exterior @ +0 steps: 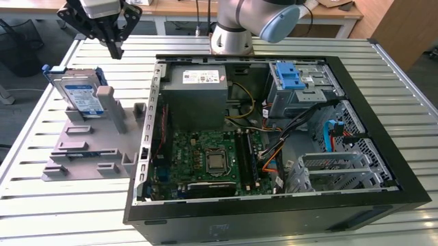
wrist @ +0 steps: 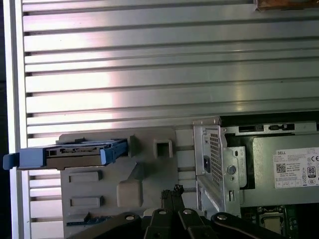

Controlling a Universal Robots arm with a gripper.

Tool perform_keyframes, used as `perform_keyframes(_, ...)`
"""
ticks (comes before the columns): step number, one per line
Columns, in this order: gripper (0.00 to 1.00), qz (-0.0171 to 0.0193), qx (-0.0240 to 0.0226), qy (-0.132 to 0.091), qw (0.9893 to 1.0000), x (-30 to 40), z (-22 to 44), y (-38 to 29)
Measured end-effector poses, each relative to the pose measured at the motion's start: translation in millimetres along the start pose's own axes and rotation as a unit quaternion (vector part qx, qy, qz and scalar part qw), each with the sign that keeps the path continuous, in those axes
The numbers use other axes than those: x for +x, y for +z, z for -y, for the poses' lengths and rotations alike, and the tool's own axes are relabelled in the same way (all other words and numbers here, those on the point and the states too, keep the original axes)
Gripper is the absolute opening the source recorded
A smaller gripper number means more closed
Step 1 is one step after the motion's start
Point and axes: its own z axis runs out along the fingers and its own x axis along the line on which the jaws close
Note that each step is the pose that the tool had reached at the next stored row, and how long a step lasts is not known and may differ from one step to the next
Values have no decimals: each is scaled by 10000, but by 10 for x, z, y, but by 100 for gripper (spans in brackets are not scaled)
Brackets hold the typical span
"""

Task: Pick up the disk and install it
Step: 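Reach for the disk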

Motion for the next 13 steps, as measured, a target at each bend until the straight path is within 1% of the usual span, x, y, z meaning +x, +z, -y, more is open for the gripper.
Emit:
perform_keyframes(7, 11, -3, 0, 0, 10000, 97, -2, 5)
perform_keyframes(13, 11, -11, 1, 0, 10000, 155, -2, 10)
